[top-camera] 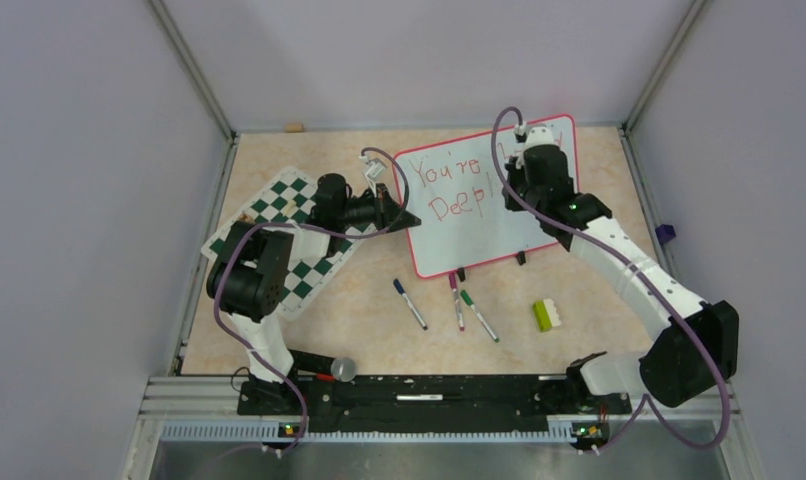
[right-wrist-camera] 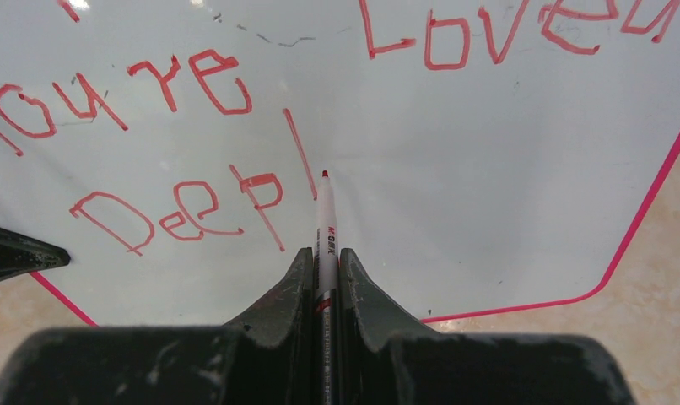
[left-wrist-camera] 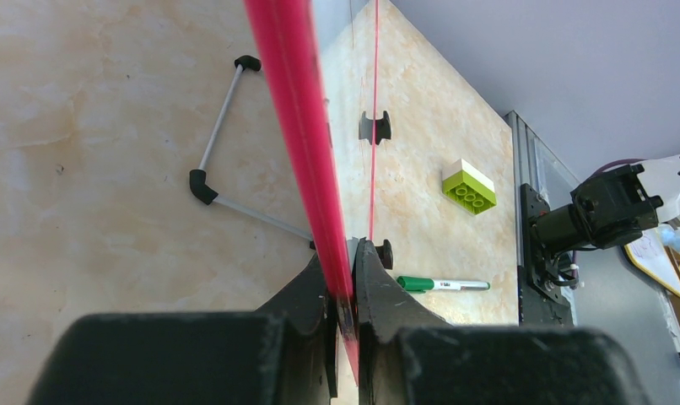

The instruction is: Write a sentence on the whiteboard

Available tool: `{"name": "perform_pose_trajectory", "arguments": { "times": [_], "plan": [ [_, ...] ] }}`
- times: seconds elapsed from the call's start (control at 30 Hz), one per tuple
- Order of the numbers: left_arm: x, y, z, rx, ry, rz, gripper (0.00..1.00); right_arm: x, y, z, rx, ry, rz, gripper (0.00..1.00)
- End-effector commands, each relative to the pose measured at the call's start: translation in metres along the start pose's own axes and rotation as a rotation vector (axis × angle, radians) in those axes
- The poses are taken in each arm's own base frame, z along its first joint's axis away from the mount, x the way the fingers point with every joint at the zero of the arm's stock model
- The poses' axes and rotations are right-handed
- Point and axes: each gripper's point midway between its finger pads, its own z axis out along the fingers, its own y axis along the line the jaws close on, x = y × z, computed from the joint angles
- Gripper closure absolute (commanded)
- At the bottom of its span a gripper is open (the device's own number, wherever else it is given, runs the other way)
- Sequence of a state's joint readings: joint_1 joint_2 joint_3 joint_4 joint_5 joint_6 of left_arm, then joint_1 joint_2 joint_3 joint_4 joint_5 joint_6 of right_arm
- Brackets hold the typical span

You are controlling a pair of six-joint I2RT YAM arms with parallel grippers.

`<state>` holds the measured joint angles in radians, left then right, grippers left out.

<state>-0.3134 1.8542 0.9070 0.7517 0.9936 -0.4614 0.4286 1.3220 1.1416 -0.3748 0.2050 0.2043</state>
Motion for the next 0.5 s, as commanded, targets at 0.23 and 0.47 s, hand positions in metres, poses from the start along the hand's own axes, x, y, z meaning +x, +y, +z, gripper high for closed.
{"name": "perform_pose_trajectory", "arguments": {
  "times": [0.23,0.47],
  "plan": [
    [0.028,0.018,0.001,-0.051,0.048,0.13,1.0,-0.043,0.0,0.001,-0.027,-0.093,0.045,1.0],
    [0.028,0.018,0.002,-0.05,0.047,0.131,1.0,-0.037,-0.005,0.009,-0.01,-0.071,0.052,1.0]
  ]
}}
